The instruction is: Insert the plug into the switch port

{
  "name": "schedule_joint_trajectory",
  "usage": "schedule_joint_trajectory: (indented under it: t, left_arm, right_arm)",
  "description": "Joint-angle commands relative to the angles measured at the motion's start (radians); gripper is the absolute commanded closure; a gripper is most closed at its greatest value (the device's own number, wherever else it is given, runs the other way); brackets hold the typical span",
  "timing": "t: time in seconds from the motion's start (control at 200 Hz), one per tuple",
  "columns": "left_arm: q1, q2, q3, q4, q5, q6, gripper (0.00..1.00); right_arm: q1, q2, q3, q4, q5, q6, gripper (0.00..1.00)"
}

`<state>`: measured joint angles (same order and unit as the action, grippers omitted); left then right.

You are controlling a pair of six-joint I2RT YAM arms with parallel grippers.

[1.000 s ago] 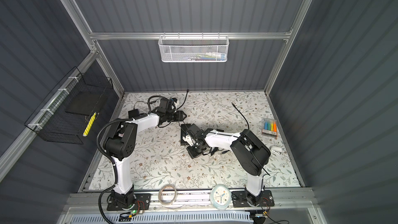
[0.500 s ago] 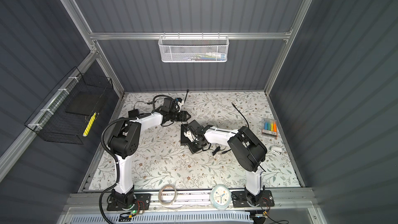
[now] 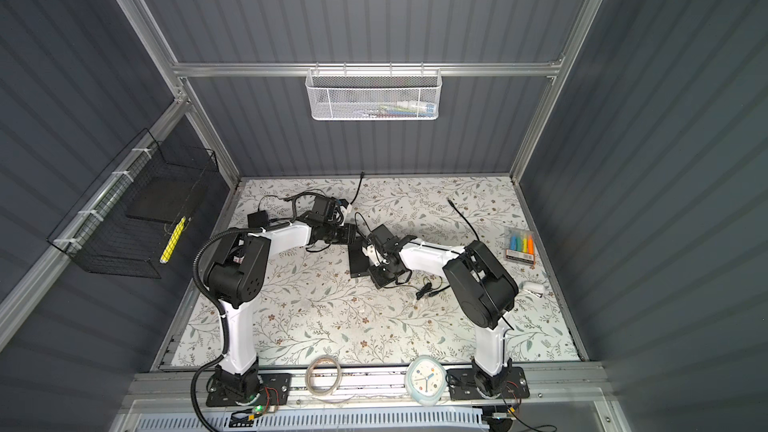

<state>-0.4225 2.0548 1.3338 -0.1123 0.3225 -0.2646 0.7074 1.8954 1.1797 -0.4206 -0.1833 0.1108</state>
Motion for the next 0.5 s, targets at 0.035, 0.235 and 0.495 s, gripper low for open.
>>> schedule_joint_trajectory:
  t: [0.035, 0.235, 0.495]
  left_arm:
    - [0.019, -0.080, -0.038, -0.049, -0.048, 0.019, 0.39]
    - [0.043, -0.129, -0.049, -0.066, -0.083, 0.031, 0.39]
    - [0.029, -0.077, 0.033, -0.064, -0.023, 0.091, 0.39]
  right_arm:
    - [-0.008, -0.022, 0.023, -0.028, 0.015, -0.020, 1.00]
    - [0.014, -0.081, -0.020, -0.043, -0.027, 0.005, 1.00]
    - [0.047, -0.085, 0.014, -0.040, -0.050, 0.031, 1.00]
